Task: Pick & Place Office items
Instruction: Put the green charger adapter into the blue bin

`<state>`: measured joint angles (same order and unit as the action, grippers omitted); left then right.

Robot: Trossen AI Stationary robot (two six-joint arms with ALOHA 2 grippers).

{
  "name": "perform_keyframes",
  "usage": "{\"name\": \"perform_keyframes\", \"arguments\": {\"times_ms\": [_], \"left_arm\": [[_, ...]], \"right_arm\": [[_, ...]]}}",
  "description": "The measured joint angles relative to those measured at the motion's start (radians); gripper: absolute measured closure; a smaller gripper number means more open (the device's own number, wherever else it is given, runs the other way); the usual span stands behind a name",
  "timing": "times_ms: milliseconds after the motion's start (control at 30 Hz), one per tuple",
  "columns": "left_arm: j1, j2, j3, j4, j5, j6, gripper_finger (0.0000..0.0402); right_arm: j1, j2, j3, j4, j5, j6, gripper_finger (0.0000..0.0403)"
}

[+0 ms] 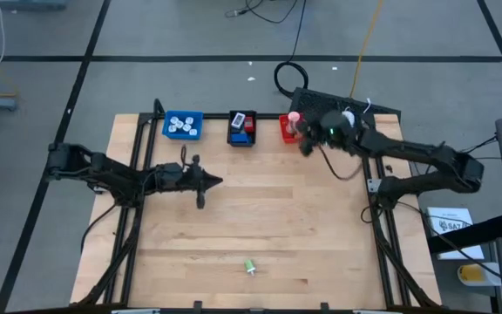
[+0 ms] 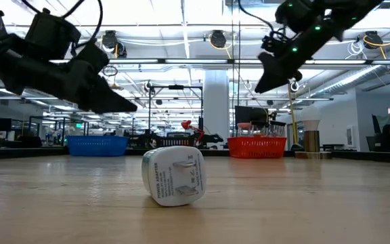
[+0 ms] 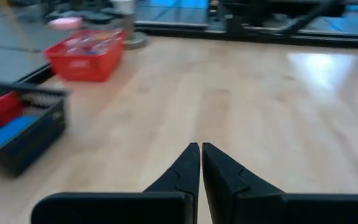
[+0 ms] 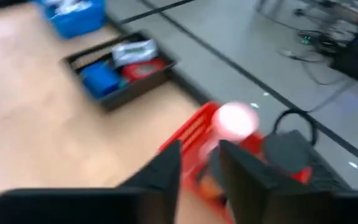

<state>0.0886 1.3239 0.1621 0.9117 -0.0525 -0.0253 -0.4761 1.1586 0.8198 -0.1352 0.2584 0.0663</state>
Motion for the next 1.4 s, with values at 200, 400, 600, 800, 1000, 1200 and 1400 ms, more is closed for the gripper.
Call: {"name": "perform_keyframes", "arguments": {"times_ms": [200,400,600,800,1000,1200,1400], "left_arm": [[-0.146,0.000,0.113,-0.164,-0.034,0.013,0.0381],[-0.299,0.042,0.204,-0.246,-0.107,0.043,0.0397],[-0.423,0.231,0.317,-0.214,-0.099,0.042,0.0397],[-0.525,0.416,0.487,-0.224,-0.008,0.049,0.0372],[-0.578,0.472,0.655,-0.438,0.010,0.062,0.0275],[-0.584,0.536,0.769,-0.571,0.028,0.127,0.0170],[-0.579,0.627,0.870,-0.677,0.061,0.219,0.0122]], "right_arm": [[0.195,-0.060,-0.211,0.166,0.000,0.053,0.0392],[0.384,-0.039,-0.362,0.389,0.030,0.099,0.0398],[0.504,0.006,-0.408,0.571,0.083,0.099,0.0398],[0.544,0.060,-0.409,0.646,0.085,0.078,0.0401],[0.544,0.110,-0.408,0.688,0.085,0.067,0.0401],[0.544,0.138,-0.408,0.703,0.083,0.059,0.0402],[0.544,0.138,-0.408,0.714,0.082,0.052,0.0402]]}}
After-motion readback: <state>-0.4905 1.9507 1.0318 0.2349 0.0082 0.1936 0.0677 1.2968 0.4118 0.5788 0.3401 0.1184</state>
